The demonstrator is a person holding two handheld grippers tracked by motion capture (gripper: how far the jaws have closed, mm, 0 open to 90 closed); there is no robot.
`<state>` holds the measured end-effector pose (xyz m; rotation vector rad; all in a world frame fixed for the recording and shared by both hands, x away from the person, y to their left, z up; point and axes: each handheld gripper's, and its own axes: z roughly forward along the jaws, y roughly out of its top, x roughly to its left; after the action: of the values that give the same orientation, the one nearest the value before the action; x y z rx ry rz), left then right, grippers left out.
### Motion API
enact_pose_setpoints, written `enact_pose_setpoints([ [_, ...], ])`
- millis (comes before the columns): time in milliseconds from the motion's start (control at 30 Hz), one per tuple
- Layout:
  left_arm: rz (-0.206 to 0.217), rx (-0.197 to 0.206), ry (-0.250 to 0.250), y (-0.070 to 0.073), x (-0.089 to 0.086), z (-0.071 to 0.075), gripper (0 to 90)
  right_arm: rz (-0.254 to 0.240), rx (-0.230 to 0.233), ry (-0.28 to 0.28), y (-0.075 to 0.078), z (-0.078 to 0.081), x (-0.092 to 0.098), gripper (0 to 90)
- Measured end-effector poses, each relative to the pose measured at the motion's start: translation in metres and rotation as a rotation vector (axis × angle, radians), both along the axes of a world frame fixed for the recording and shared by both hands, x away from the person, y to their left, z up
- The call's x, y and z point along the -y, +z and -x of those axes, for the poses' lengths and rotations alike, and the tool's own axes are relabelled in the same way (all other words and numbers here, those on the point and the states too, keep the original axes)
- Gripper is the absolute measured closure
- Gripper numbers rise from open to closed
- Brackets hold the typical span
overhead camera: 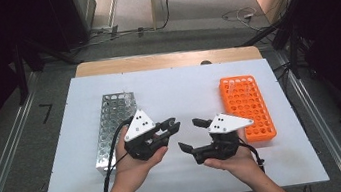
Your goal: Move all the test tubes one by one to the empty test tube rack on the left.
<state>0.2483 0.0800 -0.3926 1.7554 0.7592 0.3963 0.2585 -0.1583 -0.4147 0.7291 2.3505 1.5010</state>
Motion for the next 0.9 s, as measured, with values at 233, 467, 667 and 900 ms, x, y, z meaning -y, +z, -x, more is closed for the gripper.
enact_pose_setpoints([
  [233, 0.005, 0.005, 0.029, 0.003, -0.009, -0.010, 74.8, -0.016, 0.001, -0.002, 0.002, -0.006, 0.015, 0.8],
  [467, 0.008, 0.003, 0.061, 0.004, -0.019, -0.016, 74.7, -0.022, 0.003, -0.057, 0.003, -0.013, 0.029, 0.7],
  [667, 0.016, 0.000, 0.089, 0.004, -0.029, -0.021, 74.8, -0.025, 0.002, -0.092, 0.000, -0.018, 0.042, 0.8],
  [900, 0.009, 0.001, 0.121, 0.006, -0.040, -0.027, 74.8, -0.031, -0.009, -0.122, -0.004, -0.023, 0.058, 0.8],
])
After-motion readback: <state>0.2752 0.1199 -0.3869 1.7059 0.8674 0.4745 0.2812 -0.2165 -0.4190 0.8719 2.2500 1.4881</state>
